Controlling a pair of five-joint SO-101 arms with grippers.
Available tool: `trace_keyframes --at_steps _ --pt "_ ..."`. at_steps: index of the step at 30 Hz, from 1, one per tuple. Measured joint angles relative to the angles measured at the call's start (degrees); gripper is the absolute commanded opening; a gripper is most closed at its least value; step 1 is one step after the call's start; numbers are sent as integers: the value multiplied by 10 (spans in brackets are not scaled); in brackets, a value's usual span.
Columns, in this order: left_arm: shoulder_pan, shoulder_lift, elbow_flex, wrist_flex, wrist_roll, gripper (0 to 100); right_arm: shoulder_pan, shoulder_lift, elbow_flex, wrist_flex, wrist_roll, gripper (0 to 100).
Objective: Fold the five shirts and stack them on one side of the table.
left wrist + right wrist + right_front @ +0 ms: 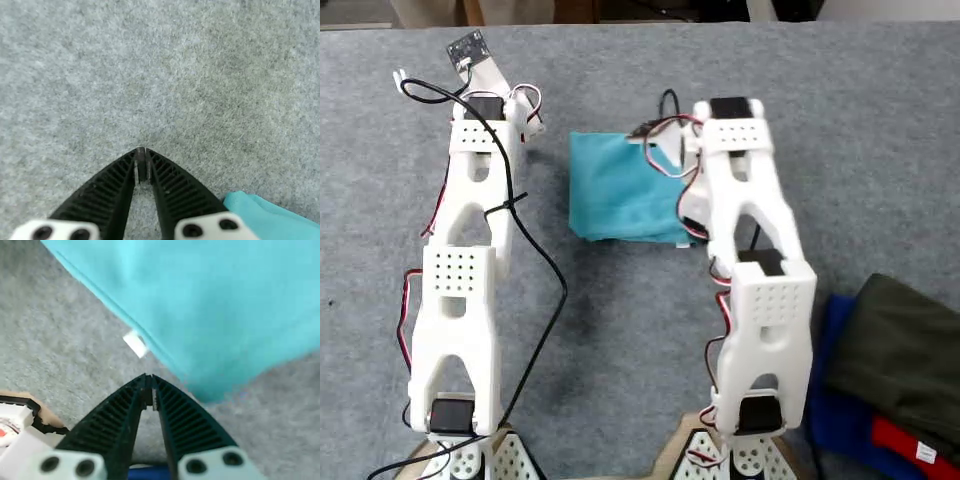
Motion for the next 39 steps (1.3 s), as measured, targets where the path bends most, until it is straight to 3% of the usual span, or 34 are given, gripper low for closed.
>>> trace_keyframes --at_steps 10,26,32,36,39 --pt "0 0 0 0 0 19 -3 -102 -2 -33 -17 9" --pt "4 0 0 0 1 19 16 21 -4 -73 -43 9" --pt "33 1 -19 37 0 24 15 21 -122 -21 -65 30" --pt "57 -1 -83 111 0 129 23 18 -197 -1 -145 156" --pt "76 -1 -99 133 0 226 27 18 -200 0 -196 196"
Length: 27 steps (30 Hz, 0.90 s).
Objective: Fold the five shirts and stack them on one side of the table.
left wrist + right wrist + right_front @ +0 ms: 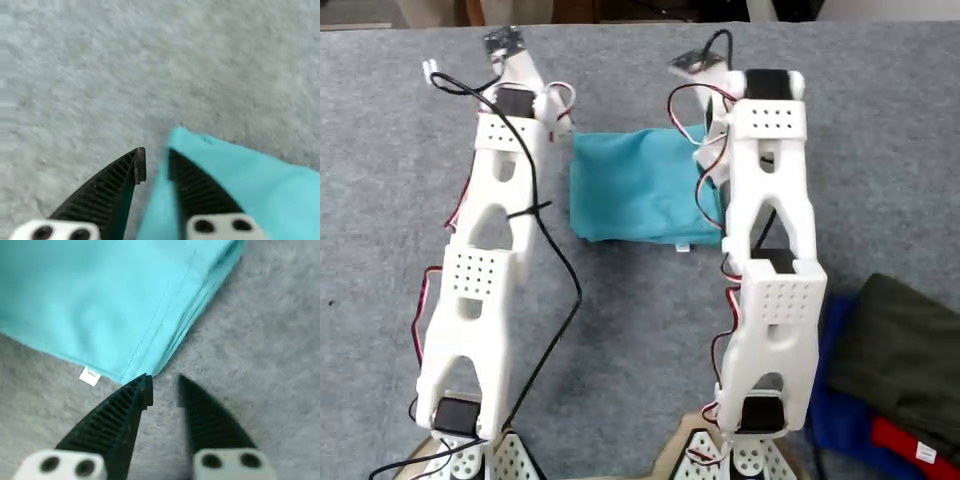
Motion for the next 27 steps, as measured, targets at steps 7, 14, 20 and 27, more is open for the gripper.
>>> trace_keyframes --at_steps 7,14,20,27 --pt "22 0 -4 5 0 235 -1 0 35 -43 -90 233" --pt "24 33 -5 -18 10 235 -2 31 46 -91 -151 246" --pt "24 72 -4 -51 47 216 -20 107 46 -113 -164 243" --pt "22 84 -4 -80 64 142 -31 135 37 -127 -164 200"
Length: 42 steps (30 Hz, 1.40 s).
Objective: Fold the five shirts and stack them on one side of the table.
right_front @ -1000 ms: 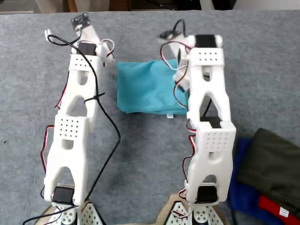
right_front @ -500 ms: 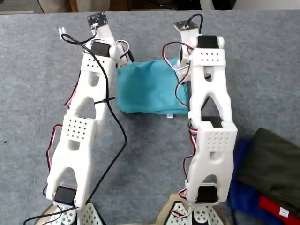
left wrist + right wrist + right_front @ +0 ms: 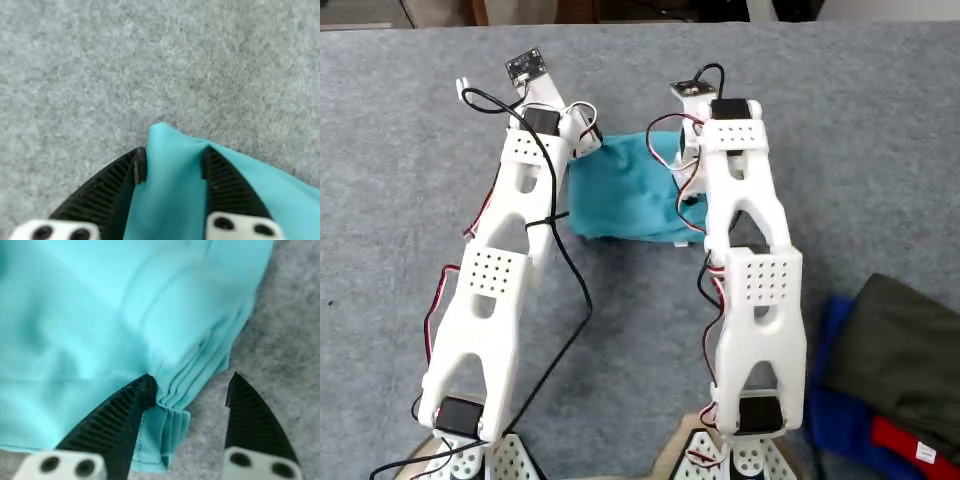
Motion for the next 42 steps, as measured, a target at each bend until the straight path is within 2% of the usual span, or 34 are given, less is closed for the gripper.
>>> trace_keyframes --at_steps 8,11,23,28,42 --pt "0 0 0 -7 1 52 0 18 -24 27 -1 78" --pt "0 0 0 -7 1 19 0 40 -61 55 12 2" --pt "11 0 -24 4 0 18 1 133 -248 127 21 5" --pt "18 0 -81 14 0 18 1 134 -255 128 21 5" --pt "18 -11 -98 40 2 18 14 105 -260 128 21 5"
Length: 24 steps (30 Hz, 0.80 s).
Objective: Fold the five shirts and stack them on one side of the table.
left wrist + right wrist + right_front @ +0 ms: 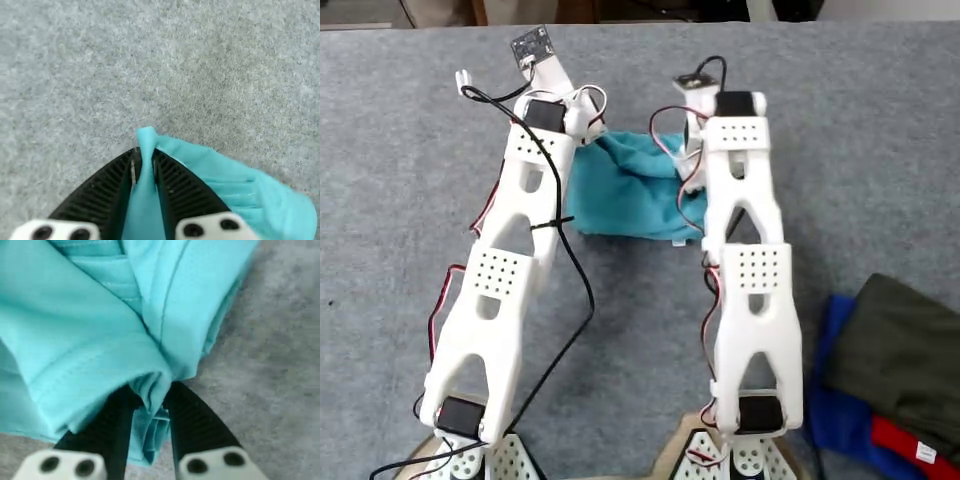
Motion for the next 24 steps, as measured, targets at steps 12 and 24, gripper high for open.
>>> trace_keyframes --at_steps 12,24 --pt "7 -65 62 3 4 18 40 -96 68 0 -24 5" --pt "7 -66 55 61 4 18 41 -111 84 0 -23 5"
